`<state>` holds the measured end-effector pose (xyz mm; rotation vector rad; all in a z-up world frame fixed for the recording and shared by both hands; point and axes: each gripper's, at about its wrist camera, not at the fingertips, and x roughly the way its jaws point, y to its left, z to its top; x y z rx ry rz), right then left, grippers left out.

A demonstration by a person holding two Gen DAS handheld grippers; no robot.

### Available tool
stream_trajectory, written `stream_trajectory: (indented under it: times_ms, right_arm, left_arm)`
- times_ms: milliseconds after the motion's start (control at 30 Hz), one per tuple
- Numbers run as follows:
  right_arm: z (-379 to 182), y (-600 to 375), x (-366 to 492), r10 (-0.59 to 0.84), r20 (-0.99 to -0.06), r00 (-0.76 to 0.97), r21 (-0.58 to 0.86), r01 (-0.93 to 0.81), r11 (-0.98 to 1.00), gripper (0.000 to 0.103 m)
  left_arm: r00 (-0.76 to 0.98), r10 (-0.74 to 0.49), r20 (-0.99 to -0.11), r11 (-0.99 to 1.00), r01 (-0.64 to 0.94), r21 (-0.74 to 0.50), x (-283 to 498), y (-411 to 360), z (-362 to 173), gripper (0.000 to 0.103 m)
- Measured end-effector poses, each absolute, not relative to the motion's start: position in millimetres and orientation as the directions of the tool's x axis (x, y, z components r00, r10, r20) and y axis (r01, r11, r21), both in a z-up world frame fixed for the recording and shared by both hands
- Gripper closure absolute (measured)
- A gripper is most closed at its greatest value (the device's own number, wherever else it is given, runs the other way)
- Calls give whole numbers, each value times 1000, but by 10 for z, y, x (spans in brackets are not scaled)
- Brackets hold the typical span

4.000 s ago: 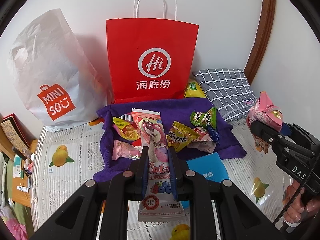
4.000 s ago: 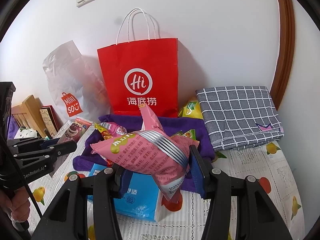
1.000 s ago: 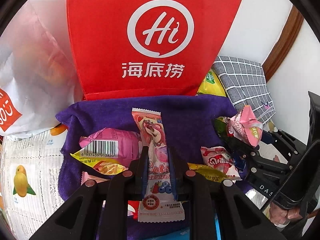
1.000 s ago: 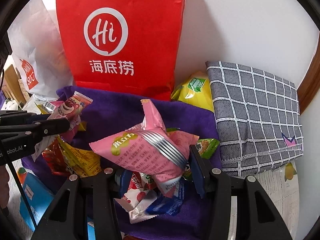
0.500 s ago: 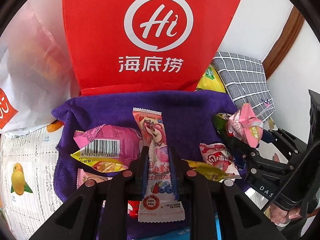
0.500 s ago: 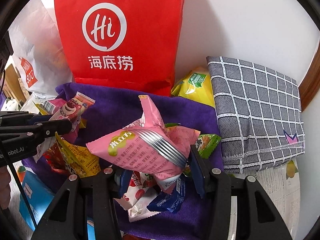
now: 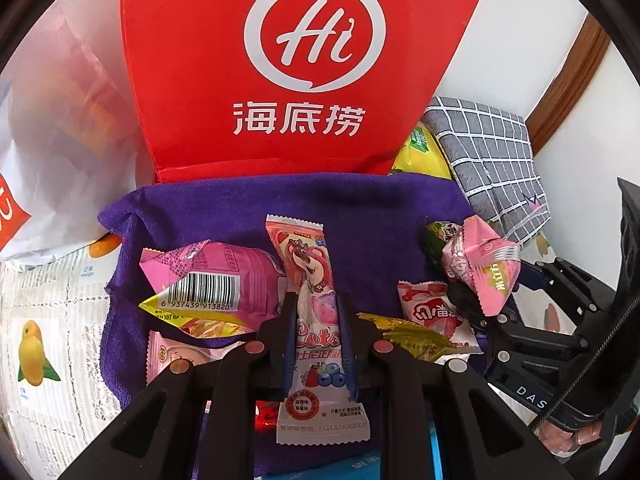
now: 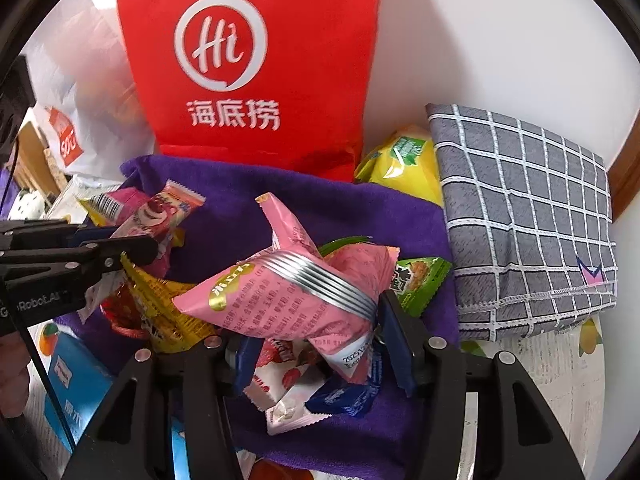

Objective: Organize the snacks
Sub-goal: 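Open the left tool to drop the stick packet while the right tool releases the pink packet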

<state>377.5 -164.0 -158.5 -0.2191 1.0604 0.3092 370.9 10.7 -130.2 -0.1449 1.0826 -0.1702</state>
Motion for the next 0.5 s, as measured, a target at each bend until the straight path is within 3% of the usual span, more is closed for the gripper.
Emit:
stream_trajectory:
  times_ms: [133,267,500]
  right_arm:
    - [-1579,-1653,3770,144,-884,446,-27,-355,934,48]
    - [-1582,-1674,3782,148,-886,440,-19,-353,935,37]
    - [-1577,-1613,3760,158,-885,438,-18,-371,929,29]
  left_arm:
    - [453,-214,-865,976,60,-209,3720,108,-1293,80]
    - [446,-230,-865,972,58,-229,3716,121,-1278,76]
    - [458,-232,-858,971,63,-229,3675,127,-1230,61]
